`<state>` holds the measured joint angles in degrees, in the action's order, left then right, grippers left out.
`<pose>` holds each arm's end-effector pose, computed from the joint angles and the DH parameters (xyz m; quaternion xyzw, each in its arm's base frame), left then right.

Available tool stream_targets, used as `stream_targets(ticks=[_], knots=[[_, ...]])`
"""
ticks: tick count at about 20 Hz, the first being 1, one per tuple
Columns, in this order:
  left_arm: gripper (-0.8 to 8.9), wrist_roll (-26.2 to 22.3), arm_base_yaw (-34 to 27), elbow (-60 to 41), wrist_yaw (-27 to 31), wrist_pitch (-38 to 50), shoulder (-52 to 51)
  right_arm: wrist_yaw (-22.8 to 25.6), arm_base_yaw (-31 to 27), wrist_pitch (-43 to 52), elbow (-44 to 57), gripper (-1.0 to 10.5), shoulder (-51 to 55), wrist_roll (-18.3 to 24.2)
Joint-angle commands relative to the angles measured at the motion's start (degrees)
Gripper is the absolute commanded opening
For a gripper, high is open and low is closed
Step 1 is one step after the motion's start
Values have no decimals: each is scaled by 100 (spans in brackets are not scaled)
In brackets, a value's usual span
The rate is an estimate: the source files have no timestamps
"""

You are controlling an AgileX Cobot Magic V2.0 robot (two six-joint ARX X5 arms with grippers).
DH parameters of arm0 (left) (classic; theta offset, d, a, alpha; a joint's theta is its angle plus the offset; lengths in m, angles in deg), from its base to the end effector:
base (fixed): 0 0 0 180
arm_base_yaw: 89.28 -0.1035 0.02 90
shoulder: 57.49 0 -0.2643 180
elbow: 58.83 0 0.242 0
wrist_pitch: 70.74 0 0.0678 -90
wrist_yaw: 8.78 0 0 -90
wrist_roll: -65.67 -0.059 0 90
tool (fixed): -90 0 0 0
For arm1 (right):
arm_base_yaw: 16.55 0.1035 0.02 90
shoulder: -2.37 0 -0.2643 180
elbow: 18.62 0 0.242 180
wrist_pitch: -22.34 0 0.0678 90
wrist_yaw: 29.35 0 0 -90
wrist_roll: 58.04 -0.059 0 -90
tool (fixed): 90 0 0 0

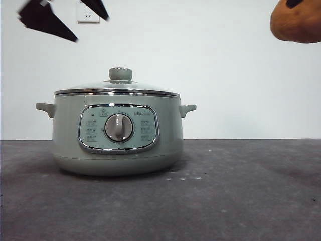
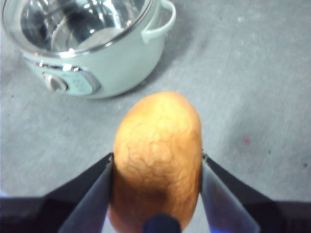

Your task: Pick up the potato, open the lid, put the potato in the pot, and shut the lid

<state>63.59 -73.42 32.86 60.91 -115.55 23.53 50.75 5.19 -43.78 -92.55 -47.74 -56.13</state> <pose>0.3008 -0.1067 0.3403 0.0051 0.2879 -0.3020 0.9088 0.1495 0.0705 0.3193 -0.0522 0.3546 0.2602 0.8966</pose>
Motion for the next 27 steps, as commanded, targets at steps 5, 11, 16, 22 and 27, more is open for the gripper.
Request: stream_targets(ticks=[5,11,16,22,27], knots=[[691,-308,481,446,564,389,1093,-127,7,-293,-20,-16,262,-44],[686,-306,612,446,861,490,1574,-125,7,-369,-20,-16,352,-83],[469,-280,612,446,857,459,1598,-120,7,-356,-20,-16,350,-81],[206,-243,638,446,826,415,1598,-120,7,-356,-20,-16,350,-81],[57,-243,636,446,791,219,1596,-101,7,-356,-20,-16,345,-81]])
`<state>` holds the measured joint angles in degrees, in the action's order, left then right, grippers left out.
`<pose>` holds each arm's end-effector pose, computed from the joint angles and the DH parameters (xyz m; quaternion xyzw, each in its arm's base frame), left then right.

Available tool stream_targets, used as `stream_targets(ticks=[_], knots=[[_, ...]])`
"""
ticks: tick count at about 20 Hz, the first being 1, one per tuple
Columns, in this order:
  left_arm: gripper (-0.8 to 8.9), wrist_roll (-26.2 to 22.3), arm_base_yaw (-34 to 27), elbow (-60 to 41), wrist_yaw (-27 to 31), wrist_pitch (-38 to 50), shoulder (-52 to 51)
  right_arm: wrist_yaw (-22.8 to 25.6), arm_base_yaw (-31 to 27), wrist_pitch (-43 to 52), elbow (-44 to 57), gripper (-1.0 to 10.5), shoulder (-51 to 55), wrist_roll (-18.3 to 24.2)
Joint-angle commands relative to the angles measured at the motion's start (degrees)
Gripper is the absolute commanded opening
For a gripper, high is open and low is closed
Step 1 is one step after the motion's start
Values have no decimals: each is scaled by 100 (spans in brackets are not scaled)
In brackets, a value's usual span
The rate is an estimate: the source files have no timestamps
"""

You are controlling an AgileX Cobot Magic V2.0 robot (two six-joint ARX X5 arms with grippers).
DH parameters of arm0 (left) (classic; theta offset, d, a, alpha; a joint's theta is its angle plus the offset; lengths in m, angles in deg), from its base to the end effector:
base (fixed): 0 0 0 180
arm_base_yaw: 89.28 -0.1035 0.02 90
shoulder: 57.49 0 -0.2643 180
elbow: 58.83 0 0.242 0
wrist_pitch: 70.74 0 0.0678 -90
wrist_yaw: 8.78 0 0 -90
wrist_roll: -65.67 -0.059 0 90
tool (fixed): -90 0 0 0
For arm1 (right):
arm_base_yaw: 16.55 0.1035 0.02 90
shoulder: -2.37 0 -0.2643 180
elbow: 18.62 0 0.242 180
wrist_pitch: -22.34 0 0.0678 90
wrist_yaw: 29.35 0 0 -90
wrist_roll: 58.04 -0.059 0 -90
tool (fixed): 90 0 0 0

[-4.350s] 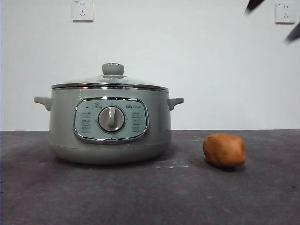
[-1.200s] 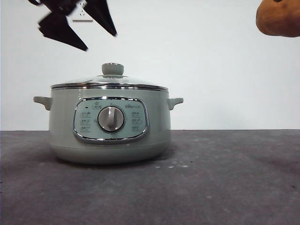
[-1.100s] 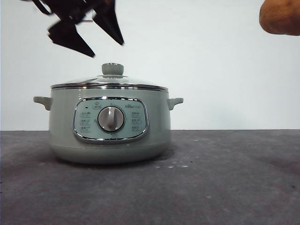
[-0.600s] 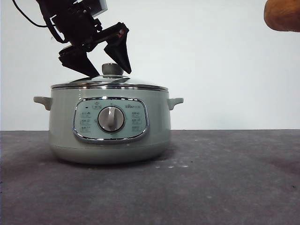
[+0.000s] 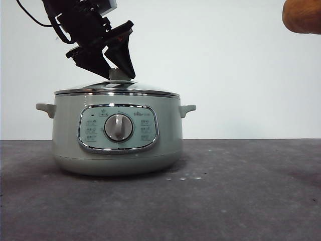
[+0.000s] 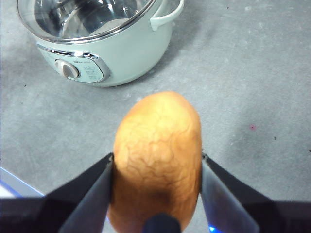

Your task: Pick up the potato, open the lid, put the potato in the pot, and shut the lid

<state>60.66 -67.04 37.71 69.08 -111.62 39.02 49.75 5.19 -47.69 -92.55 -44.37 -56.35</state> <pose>0.3534 -0.1579 0.2841 0.0698 0.3352 -0.2919 0.8931 0.1318 0.0646 0.3211 -0.0477 0.3597 0.2669 0.8928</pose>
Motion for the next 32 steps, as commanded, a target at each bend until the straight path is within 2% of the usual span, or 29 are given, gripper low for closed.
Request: stream_targets(ticks=[1,2,16,20,26,29,32], knots=[[16,50,-2,-39,-26,-188,46,0,7,35,-20,-16,9,-59],[-11,50,-2,-37,-26,-219,46,0,7,37,-20,-16,9,-59],[-8,46,-33,719,-195,-533,-389,2,7,57,-20,-16,2,-57],[-8,26,-142,719,-195,-717,-907,-2,7,291,-20,-16,-7,-59],[-8,-173,-573,719,-197,-1576,-1989,-31,7,717,-20,-16,-302,-59],[-8,-267,-907,708,-304,-2026,-2503,-483,7,1145,-20,-16,-568,-63],[-8,-319,-1220,407,-623,-2295,-3012,-595,9,1718,-20,-16,-918,-184]])
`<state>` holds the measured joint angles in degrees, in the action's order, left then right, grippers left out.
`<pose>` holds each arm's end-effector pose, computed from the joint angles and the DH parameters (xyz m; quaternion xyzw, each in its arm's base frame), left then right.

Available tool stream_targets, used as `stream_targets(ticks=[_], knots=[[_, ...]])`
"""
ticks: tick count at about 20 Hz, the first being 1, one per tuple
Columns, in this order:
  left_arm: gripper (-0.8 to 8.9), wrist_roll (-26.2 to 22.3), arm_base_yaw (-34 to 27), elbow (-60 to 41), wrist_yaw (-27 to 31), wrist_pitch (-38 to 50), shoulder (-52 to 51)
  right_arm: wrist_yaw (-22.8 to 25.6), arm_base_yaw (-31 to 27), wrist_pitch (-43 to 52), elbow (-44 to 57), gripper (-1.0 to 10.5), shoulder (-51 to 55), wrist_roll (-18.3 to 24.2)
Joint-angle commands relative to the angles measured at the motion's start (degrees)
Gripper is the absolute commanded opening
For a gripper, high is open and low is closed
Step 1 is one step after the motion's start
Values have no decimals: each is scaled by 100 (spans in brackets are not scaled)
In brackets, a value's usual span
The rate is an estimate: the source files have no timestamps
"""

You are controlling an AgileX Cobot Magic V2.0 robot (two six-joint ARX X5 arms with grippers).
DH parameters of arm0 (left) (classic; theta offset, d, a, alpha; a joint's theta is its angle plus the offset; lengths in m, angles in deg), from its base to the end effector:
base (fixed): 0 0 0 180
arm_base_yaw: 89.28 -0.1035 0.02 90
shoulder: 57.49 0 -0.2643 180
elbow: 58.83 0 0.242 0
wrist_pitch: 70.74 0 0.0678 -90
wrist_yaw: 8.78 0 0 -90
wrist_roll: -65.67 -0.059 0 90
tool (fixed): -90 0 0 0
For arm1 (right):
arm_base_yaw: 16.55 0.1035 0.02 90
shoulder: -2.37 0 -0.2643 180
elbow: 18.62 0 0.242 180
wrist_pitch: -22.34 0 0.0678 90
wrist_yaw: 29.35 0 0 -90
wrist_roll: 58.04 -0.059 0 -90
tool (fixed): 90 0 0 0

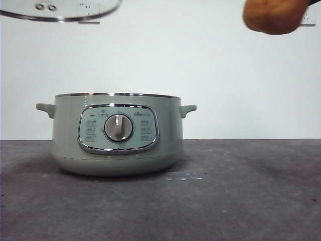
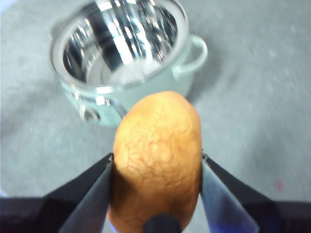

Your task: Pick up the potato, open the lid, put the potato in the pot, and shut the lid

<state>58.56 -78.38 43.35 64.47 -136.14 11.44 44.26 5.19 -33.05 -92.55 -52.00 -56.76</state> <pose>0.2252 -0.0607 0.4167 0.0438 0.2618 -0.2463 0.9321 0.1749 0.0877 0.3265 -0.0244 0.3038 0.3142 0.8991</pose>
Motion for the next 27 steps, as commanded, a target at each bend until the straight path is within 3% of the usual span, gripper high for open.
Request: stream_targets(ticks=[1,3,7,13,21,27], knots=[[-8,-109,-157,-385,-164,138,-476,-229,9,479,-20,-16,-310,-190],[-8,-109,-249,-977,-166,192,-968,-557,13,968,-22,-17,-658,-332],[-8,-81,-278,-2166,-164,275,-1987,-595,356,1537,-411,-17,-1604,-422],[-8,0,-278,-2905,-125,-256,-3156,-568,1075,1486,-2533,-17,-3746,-365],[-8,92,-278,-2905,-122,-638,-3681,214,1641,59,-5788,-17,-6673,254],[-8,90,-278,-2905,-125,-669,-3692,704,1661,-197,-6218,-17,-7536,514]])
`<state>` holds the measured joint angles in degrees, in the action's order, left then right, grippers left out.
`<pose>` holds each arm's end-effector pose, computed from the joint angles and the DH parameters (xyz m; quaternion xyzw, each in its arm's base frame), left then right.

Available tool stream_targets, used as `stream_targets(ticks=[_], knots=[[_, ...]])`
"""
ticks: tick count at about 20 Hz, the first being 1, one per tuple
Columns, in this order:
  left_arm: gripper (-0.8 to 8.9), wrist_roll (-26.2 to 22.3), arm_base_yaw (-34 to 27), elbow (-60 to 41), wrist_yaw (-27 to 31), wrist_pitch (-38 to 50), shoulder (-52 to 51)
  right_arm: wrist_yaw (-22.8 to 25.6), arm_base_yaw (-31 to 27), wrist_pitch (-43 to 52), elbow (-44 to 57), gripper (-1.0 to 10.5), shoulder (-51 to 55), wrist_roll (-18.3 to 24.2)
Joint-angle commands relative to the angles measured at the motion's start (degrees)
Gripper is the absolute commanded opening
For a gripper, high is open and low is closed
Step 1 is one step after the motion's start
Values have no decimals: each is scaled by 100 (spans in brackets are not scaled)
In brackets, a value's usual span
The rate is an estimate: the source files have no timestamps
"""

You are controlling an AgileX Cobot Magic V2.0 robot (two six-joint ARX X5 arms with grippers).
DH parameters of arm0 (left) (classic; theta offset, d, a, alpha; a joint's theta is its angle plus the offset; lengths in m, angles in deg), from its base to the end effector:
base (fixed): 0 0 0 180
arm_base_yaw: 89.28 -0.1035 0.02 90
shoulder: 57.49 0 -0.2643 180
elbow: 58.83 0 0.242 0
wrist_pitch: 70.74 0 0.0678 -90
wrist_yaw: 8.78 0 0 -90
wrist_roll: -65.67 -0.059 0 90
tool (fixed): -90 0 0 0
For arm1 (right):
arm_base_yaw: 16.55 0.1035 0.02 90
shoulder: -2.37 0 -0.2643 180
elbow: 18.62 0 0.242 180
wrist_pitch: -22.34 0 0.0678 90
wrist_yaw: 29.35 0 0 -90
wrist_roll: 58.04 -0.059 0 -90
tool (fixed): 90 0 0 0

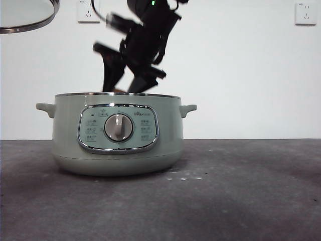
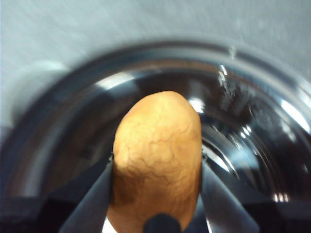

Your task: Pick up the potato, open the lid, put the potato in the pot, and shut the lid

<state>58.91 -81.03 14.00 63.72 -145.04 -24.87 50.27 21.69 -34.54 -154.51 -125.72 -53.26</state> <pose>0.0815 -0.0297 0.3327 0.0314 0.2791 -0.2299 0.9318 0.3902 0.3211 0.2493 -0.1345 0.3871 0.3910 0.8241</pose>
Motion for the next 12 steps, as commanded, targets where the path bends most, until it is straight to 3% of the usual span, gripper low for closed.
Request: stream_targets(ticks=[1,5,12], knots=[[-8,55,-11,31,-50,221,-61,186,11,-109,-22,-17,-225,243],[-8,55,-13,31,-50,223,-61,317,37,-380,-22,-17,-345,448],[-8,55,-11,31,-66,216,-66,391,46,-686,-13,-11,-520,448]])
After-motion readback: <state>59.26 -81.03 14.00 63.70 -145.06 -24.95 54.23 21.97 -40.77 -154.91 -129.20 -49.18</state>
